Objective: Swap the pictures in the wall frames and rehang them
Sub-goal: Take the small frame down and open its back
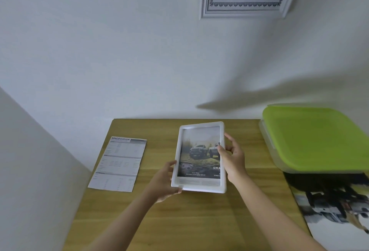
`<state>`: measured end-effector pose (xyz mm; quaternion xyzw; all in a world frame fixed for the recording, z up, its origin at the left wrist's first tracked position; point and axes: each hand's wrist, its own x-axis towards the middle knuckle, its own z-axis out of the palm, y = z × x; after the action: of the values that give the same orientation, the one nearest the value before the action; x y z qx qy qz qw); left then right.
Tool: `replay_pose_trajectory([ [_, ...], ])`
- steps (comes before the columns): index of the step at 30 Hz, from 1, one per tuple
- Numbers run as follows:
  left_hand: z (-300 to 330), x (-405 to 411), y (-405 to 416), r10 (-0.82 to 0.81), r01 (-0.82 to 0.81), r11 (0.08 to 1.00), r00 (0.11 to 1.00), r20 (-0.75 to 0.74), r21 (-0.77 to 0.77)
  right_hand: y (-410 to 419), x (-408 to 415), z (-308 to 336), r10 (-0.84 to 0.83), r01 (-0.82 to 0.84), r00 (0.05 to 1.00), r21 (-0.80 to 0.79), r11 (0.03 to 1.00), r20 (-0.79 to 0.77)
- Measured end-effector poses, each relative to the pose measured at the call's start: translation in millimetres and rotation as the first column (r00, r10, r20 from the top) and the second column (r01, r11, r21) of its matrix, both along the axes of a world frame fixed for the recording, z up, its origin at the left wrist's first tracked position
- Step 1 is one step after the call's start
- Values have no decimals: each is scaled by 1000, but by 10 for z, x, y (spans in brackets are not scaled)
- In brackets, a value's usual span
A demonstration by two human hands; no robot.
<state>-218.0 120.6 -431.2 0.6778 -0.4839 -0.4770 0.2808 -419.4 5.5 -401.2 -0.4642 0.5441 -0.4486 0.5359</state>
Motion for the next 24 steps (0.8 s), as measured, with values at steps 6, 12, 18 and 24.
replay_pose_trajectory([
  [6, -67, -6, 13, -19, 20, 999, 1000, -16, 42, 71, -23, 71, 74, -75, 997, 51, 996, 16],
  [12, 135, -10, -46, -91, 88, 995, 991, 93, 39, 179, 66, 320, 87, -87, 996, 1, 996, 38],
  [18, 944, -229, -334, -48, -5, 952, 985, -164, -306, 364, 248, 524, 86, -84, 995, -46, 995, 55],
  [24, 1289, -252, -517, 41, -71, 937, 995, -93, -343, 620, 373, 617, 209, -199, 975, -120, 973, 78],
])
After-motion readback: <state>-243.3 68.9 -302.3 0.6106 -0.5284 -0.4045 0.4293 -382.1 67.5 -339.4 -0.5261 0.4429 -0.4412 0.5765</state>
